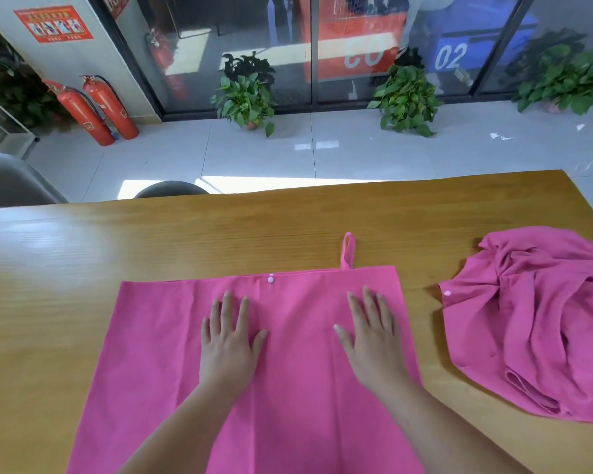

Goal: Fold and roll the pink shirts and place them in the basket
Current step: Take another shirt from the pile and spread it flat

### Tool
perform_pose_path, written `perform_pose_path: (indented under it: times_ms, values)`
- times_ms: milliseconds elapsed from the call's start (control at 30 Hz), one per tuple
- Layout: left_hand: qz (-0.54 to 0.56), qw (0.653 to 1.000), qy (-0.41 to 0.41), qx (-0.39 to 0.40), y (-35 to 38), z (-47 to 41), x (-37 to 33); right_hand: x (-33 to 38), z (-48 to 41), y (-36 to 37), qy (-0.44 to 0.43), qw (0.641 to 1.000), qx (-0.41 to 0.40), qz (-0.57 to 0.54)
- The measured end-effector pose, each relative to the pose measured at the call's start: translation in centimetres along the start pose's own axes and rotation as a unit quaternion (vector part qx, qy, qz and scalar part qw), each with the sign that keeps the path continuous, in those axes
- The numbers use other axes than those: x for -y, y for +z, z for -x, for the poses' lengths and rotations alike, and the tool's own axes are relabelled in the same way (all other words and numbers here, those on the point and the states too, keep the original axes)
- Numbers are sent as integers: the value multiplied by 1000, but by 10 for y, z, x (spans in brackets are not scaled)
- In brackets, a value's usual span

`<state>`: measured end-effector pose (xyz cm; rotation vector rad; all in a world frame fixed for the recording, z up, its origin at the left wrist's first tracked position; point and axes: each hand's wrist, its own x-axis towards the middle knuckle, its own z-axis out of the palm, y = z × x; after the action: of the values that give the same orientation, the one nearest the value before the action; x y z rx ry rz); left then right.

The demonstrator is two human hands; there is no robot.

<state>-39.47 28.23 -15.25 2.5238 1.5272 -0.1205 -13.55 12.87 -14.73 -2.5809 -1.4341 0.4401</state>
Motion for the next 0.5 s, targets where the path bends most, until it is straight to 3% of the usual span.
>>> perform_pose_path:
  times_ms: [133, 500]
  values:
    - [-38, 999, 21, 27, 8, 16, 19, -20, 22, 11, -16, 996, -12, 87]
    - [-41, 998, 48, 31, 14, 71, 23, -33, 77, 12, -6, 994, 10, 107]
